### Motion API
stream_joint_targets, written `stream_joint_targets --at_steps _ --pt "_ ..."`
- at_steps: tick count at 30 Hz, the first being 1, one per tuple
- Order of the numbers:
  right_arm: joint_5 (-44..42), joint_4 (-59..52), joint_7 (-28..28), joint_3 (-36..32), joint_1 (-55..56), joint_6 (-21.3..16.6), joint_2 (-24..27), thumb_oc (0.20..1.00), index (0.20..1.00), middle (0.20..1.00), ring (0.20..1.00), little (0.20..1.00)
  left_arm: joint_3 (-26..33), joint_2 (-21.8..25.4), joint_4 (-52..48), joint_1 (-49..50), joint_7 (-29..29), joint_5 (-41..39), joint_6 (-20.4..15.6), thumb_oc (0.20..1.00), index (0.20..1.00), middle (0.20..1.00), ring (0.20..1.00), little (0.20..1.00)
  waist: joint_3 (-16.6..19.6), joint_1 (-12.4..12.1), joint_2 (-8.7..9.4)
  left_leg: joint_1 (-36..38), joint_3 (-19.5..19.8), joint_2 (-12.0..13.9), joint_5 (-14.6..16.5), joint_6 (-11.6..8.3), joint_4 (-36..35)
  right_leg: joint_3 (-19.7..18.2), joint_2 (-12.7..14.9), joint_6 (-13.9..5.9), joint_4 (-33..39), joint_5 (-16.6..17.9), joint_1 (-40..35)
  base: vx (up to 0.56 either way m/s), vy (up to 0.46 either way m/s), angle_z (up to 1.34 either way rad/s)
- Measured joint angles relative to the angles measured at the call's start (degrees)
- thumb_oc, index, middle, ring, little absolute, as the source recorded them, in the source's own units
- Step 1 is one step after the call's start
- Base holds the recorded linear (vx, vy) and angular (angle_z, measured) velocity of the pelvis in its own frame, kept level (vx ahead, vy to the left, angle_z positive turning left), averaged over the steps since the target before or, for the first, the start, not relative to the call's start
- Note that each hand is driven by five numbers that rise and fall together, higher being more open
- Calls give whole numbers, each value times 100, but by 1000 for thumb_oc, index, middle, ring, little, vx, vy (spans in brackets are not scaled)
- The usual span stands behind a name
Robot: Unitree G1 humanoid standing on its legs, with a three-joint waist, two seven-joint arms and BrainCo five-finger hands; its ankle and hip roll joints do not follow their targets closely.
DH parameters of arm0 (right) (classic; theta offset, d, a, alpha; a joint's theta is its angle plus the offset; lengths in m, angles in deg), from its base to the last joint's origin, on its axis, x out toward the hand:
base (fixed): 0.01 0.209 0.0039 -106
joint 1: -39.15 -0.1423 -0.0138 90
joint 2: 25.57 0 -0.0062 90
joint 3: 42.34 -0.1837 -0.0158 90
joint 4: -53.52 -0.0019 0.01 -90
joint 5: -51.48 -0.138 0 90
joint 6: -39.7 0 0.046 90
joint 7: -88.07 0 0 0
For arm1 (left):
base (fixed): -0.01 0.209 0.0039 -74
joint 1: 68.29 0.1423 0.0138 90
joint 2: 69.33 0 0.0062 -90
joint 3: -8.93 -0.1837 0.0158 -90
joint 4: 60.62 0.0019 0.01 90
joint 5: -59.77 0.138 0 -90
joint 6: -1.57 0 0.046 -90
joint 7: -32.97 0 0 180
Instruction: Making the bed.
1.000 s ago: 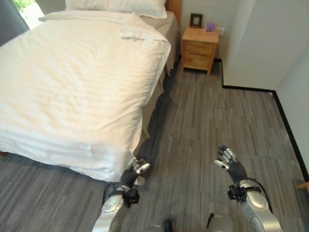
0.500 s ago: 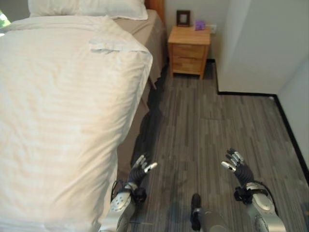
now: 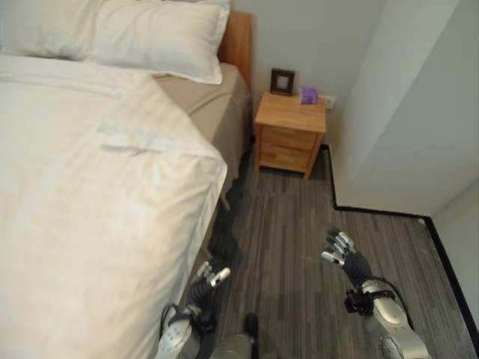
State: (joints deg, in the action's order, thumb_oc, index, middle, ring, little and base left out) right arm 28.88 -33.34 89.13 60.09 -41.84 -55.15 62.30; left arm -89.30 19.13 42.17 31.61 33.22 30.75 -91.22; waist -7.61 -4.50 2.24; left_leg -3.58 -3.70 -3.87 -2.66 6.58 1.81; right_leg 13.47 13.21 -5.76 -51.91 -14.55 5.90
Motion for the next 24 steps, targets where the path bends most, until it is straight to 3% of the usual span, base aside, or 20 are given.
stream_joint_targets --at_steps 1,2,4,5,6,8,9,10,11,12,13,14,15,17,19,21,22,23,24 --pt "0 0 39 1 -49 -2 -32 1000 1000 1000 1000 1000 -10 -3 -37 -167 2 2 -23 1000 1000 1000 1000 1000 -88 80 -161 204 151 26 -7 -12 -136 100 -82 86 385 -27 130 498 -256 112" --pt "8 -71 172 2 -13 30 109 1000 1000 1000 1000 1000 48 -10 -120 -470 31 -3 -126 1000 1000 1000 1000 1000 -155 189 -302 540 642 -30 142 -257 -231 99 -325 84 1550 61 560 574 -367 138" --pt "16 -43 198 -50 52 49 262 1000 1000 1000 1000 1000 96 -21 -128 -552 26 -4 -184 1000 1000 1000 1000 1000 -148 296 -259 865 767 -152 157 -252 -294 -33 -408 1 2685 410 676 450 -307 150" --pt "90 -1 194 -86 154 53 385 1000 1000 1000 1000 1000 92 13 -114 -556 34 0 -207 1000 1000 1000 1000 1000 -85 340 -242 951 1011 -179 497 -590 -298 -512 -640 -82 3490 572 737 316 -260 189" --pt "257 132 128 -253 182 48 406 1000 1000 1000 1000 1000 103 312 -56 -351 0 5 -207 1000 1000 1000 1000 1000 -44 270 -49 1546 1196 -270 783 -180 -495 -1034 -662 -113 4499 1496 745 413 -392 168" --pt "255 256 82 -315 195 50 305 1000 1000 1000 1000 1000 147 429 -57 -38 -7 2 -199 1000 1000 1000 1000 1000 96 266 126 1846 1226 -306 915 -344 -518 -1047 -662 114 4500 2182 759 240 -306 132" --pt "255 305 78 -316 184 50 315 1000 1000 1000 1000 1000 186 423 -54 32 -5 0 -201 1000 1000 1000 1000 1000 176 266 183 1981 1269 -281 992 -458 -488 -949 -756 349 4591 2468 672 163 -292 79" --pt "256 453 77 -362 55 52 388 1000 1000 1000 1000 1000 176 196 15 68 -13 -8 -201 1000 1000 1000 1000 1000 243 177 0 1936 1126 -130 1034 -517 -271 -861 -863 394 4686 2508 487 128 -322 78" --pt "264 425 61 -394 -214 47 507 1000 1000 1000 1000 1000 108 -27 19 38 7 -7 -206 1000 1000 1000 1000 1000 235 85 14 1218 729 -139 1030 -566 1243 -529 -869 563 5212 2550 47 261 -565 73" --pt "386 353 12 -456 -516 21 710 1000 1000 1000 1000 1000 98 -213 44 -28 6 -12 -207 1000 1000 1000 1000 1000 172 -72 158 216 329 24 420 -1011 3400 -259 -864 828 5508 2391 -471 207 -435 80" --pt "461 326 -80 -480 -616 -52 756 1000 1000 1000 1000 1000 83 -219 25 -64 7 -45 -214 1000 1000 1000 1000 1000 167 -109 162 -159 191 154 345 -953 4113 -136 -906 1056 5520 2198 -590 256 -365 67" --pt "469 322 -198 -655 -737 -99 686 1000 1000 1000 1000 1000 -14 -170 0 -173 4 -198 -209 1000 1000 1000 1000 1000 78 -61 202 -489 -260 431 606 -924 4458 -76 -920 1020 5608 1933 -789 262 -98 63" --pt "465 342 -401 -849 -926 -112 437 1000 1000 1000 1000 1000 -122 -126 -71 -165 12 -242 -195 1000 1000 1000 1000 1000 -31 -147 259 -684 -808 693 808 -978 3608 25 -965 911 5727 1893 -1038 352 -123 49" --pt "453 267 -562 -875 -1008 -165 294 1000 1000 1000 1000 1000 -180 -128 -100 -55 19 -243 -169 1000 1000 1000 1000 1000 -92 -166 270 -821 -1273 616 781 -940 2107 183 -1028 800 5770 1628 -1212 233 -51 27" --pt "460 302 -581 -724 -1003 -167 362 1000 1000 1000 1000 1000 -257 -88 -103 -10 18 -237 -157 1000 1000 1000 1000 1000 -103 -200 127 -890 -1332 451 542 -734 1038 288 -1192 604 5753 1462 -1416 249 83 9" --pt "464 298 -556 -618 -937 -167 300 1000 1000 1000 1000 1000 -230 -51 -133 93 9 -238 -155 1000 1000 1000 1000 1000 -51 -211 38 -747 -1340 316 486 -550 985 306 -1258 414 5541 1231 -1541 202 109 -8" --pt "465 247 -552 -434 -738 -142 462 1000 1000 1000 1000 1000 -341 -170 -119 190 20 -237 -152 1000 1000 1000 1000 1000 100 -48 -469 -73 -946 518 180 -155 184 569 -1414 14 4015 698 -1137 160 94 13" --pt "466 275 -555 -412 -722 -137 362 1000 1000 1000 1000 1000 -343 -115 -104 129 17 -237 -159 1000 1000 1000 1000 1000 137 -39 -375 120 -1005 375 105 -40 -35 578 -1207 -7 3470 420 -958 224 100 12" --pt "479 239 -545 -399 -750 -138 334 1000 1000 1000 1000 1000 -329 -154 -60 -26 4 -235 -155 1000 1000 1000 1000 1000 8 -8 -357 301 -976 296 143 52 -147 667 -906 -221 2051 438 -445 152 19 13"
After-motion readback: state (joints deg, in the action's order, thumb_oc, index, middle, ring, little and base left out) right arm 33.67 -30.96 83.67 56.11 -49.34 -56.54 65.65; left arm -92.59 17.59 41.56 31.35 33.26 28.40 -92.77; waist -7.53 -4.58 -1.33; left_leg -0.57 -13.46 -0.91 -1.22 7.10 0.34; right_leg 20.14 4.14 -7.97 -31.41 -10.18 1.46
